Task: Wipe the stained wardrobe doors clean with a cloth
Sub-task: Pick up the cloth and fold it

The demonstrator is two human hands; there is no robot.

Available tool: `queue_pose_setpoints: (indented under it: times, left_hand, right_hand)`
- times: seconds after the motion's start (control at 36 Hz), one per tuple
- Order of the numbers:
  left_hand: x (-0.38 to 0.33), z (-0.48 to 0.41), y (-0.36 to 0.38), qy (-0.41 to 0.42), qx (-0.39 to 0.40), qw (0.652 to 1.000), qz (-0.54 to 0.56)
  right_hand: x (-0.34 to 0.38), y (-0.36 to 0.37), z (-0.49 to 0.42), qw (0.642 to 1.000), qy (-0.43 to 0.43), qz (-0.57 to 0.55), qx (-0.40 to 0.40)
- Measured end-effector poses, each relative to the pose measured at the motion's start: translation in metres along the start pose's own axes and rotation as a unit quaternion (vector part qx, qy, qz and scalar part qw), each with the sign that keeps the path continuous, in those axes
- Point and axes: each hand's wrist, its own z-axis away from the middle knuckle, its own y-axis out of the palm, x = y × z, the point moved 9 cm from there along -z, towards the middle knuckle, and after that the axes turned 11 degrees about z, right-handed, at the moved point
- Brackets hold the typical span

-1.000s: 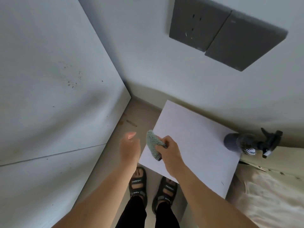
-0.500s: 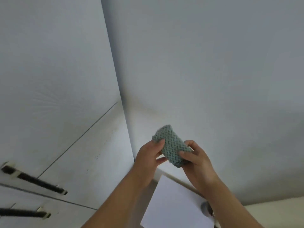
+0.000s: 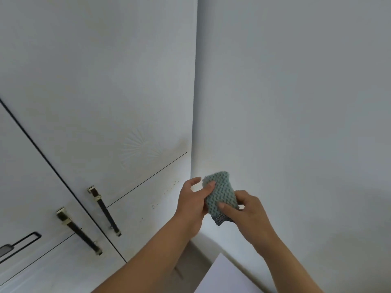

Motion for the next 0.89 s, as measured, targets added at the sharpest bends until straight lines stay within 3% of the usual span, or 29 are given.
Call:
queue_pose_setpoints:
  times: [0.08,0.19,0.31,0.42,0.53,0.58,0.64,0.72,0.81,0.89]
  left_hand:
    - [0.014,-0.002,-0.007,-0.068,-0.001,0.996,0.054]
    - [0.027,0.011,-0.008,-0.134,0.036,0.987,0.074]
    - [0.053,0.035,-0.002,-0.238,0.112,0.962,0.074]
    - [0.077,0.046,-0.014,-0.282,0.105,0.951,0.074]
    - [0.075,0.054,-0.025,-0.232,0.040,0.972,0.027]
    - [0.063,0.053,-0.042,-0.136,-0.024,0.988,-0.064]
    - [0.041,0.056,-0.055,-0.023,-0.056,0.979,-0.196]
    - [0.022,0.071,-0.056,0.053,-0.006,0.964,-0.260]
    - [0.017,0.086,-0.059,0.044,0.051,0.957,-0.282]
    - [0.015,0.099,-0.067,0.044,0.067,0.951,-0.300]
  right_hand:
    - [0.009,-0.001,-0.001,0.994,-0.072,0.082,-0.022]
    - [0.009,0.008,0.009,0.989,-0.125,0.080,0.019]
    - [0.003,0.025,0.019,0.986,-0.065,-0.108,0.109]
    - [0.001,0.038,0.026,0.937,0.011,-0.309,0.164]
    - [-0.016,0.042,0.027,0.929,0.069,-0.342,0.119]
    - [-0.025,0.042,0.029,0.938,0.086,-0.323,0.098]
    - [-0.031,0.043,0.032,0.940,0.094,-0.315,0.094]
    - [-0.029,0.053,0.043,0.943,0.088,-0.284,0.152]
    - [-0.025,0.068,0.052,0.952,0.065,-0.212,0.213]
    - [-0.026,0.079,0.056,0.965,0.068,-0.140,0.211]
